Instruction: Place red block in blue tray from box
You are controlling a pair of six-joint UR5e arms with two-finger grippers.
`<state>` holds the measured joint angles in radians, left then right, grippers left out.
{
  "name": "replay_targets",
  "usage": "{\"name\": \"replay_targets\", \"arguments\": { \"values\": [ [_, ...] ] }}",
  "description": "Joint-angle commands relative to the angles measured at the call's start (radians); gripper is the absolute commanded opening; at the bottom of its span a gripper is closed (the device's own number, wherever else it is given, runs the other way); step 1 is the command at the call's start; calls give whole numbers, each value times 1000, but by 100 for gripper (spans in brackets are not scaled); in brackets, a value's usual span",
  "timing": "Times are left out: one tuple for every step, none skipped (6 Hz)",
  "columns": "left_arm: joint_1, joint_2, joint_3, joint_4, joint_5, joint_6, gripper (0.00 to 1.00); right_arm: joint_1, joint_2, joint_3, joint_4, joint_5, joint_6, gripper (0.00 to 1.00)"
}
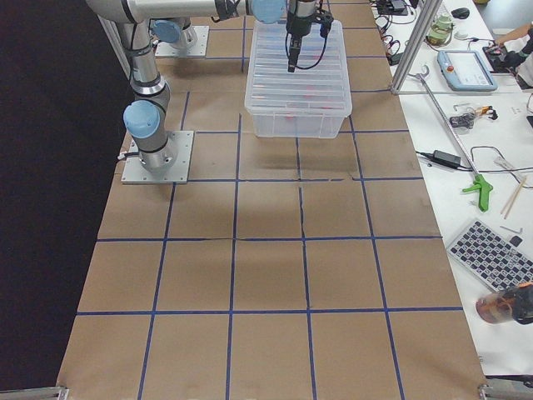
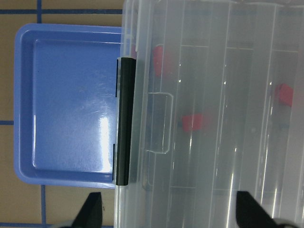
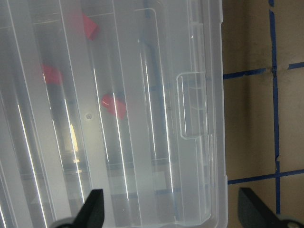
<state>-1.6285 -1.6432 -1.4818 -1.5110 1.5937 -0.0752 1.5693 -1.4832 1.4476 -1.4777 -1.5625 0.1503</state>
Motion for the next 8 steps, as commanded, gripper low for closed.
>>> {"name": "replay_targets", "arguments": {
  "values": [
    [-1, 0, 0, 0, 0, 0, 98, 0, 1, -4, -10, 15, 0, 100],
    [1, 0, 0, 0, 0, 0, 98, 1, 0, -1, -10, 18, 5, 100],
    [1, 0, 0, -2, 0, 0, 98, 0, 3, 0, -10, 16, 11, 100],
    [1, 2, 0, -2, 2, 0, 98, 0, 4, 8, -10, 15, 9, 100],
    [1, 3, 0, -2, 0, 0, 98, -3, 12, 10, -16, 4, -4, 100],
    [1, 6, 2, -2, -1, 0, 98, -17, 20, 14, -18, -1, -20, 100],
    [1, 8, 2, -2, -1, 0, 98, -40, 49, 20, -60, -4, -43, 100],
    [-1, 5, 6, -2, 2, -2, 98, -79, 64, 57, -119, -30, -107, 100]
  ]
}}
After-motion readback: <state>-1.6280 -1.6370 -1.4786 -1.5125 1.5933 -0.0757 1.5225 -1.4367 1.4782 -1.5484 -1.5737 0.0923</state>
